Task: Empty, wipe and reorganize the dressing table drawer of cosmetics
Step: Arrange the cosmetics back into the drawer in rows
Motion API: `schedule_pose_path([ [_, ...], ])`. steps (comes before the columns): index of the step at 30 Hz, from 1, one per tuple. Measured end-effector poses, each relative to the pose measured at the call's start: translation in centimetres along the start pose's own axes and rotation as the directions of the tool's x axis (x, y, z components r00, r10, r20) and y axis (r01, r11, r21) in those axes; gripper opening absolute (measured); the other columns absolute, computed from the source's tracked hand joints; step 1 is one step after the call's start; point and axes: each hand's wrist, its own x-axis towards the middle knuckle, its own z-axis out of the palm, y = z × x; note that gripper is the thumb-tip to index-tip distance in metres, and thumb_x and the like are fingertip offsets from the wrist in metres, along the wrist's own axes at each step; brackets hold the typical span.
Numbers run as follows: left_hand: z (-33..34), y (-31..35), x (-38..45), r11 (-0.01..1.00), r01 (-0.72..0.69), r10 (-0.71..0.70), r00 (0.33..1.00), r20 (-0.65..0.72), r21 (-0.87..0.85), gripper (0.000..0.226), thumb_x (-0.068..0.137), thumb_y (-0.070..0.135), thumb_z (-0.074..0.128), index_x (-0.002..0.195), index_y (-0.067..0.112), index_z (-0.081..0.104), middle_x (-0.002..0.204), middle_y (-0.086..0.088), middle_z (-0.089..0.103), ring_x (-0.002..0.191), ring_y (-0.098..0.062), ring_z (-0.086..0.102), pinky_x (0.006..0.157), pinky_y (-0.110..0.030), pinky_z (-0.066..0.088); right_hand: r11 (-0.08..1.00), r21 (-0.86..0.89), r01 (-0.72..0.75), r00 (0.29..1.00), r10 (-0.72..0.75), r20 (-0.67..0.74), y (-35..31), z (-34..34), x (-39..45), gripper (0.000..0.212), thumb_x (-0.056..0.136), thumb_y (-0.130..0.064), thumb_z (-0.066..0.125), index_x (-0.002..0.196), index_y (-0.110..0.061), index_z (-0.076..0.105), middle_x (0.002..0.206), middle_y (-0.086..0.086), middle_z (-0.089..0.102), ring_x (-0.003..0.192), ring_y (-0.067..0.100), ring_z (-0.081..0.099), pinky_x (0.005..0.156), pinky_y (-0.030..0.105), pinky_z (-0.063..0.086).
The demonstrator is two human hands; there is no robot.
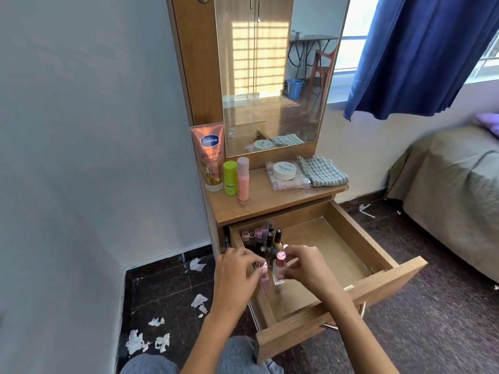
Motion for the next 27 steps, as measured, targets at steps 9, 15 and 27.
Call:
schedule_pose_path([
  [9, 0.3, -0.2, 0.0, 1.0, -0.013, 0.014, 1.0, -0.009, 0.027, 0.01, 0.078, 0.033, 0.074, 0.088, 0.031, 0.074, 0.091, 0.018, 0.068, 0.091, -0.002, 0.051, 0.082, -0.024, 0.027, 0.997, -0.073, 0.023, 0.998, -0.019, 0.067, 0.2, 1.8, 0.8, 0.025, 0.067, -0.007, 0.084, 0.074, -0.022, 0.065, 0.079, -0.002, 0.07, 0.071, 0.009, 0.067, 0.07, 0.031, 0.057],
  [15, 0.3, 0.0, -0.3, 1.0, -0.011, 0.011, 1.0, -0.018, -0.002, 0.009, 0.078, 0.033, 0.074, 0.087, 0.032, 0.073, 0.09, 0.02, 0.068, 0.089, 0.002, 0.049, 0.079, -0.02, 0.023, 0.994, -0.096, 0.049, 0.996, -0.042, 0.079, 0.0, 1.5, 0.5, 0.02, 0.071, -0.007, 0.081, 0.085, -0.015, 0.069, 0.082, -0.002, 0.069, 0.075, 0.011, 0.066, 0.069, 0.025, 0.055],
  [27, -0.4, -0.9, 0.7, 0.998, -0.015, 0.006, 0.992, -0.124, -0.066, 0.019, 0.085, 0.034, 0.066, 0.102, 0.029, 0.071, 0.103, 0.015, 0.067, 0.102, -0.006, 0.055, 0.091, -0.031, 0.035, 0.999, -0.028, 0.035, 0.957, -0.041, -0.287, -1.0, 0.8, -1.4, 0.023, 0.083, -0.016, 0.07, 0.104, -0.025, 0.069, 0.089, -0.011, 0.071, 0.073, 0.0, 0.065, 0.062, 0.011, 0.048],
])
